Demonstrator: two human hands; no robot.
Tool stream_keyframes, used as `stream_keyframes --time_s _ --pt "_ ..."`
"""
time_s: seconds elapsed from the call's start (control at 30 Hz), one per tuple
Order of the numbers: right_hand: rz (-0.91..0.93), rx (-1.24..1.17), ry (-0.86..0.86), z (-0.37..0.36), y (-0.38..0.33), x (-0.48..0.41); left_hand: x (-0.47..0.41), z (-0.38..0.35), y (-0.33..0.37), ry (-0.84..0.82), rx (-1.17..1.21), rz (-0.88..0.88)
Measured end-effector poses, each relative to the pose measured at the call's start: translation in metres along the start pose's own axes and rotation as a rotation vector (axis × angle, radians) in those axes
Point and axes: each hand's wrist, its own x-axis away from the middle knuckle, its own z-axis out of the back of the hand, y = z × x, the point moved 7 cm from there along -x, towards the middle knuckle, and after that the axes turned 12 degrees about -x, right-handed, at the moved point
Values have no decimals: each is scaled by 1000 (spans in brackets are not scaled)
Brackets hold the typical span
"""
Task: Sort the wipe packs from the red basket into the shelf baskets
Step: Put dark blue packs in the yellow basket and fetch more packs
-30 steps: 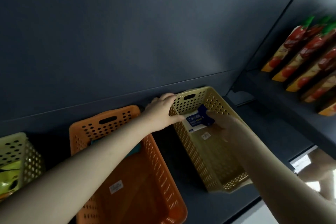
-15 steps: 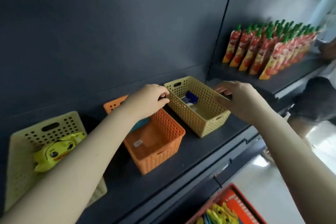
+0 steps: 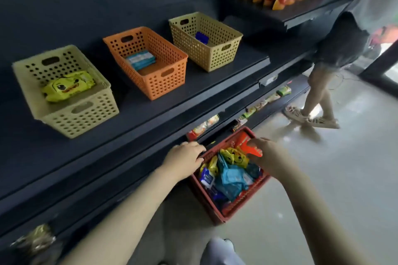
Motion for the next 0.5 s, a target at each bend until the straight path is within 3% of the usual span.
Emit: stream_keyframes --time_s 0.2,0.5 --pt "-85 -37 -180 -51 98 -21 -28 -91 40 -194 65 91" --pt "-36 -13 -441 -125 224 -116 -92 -244 68 -359 357 408"
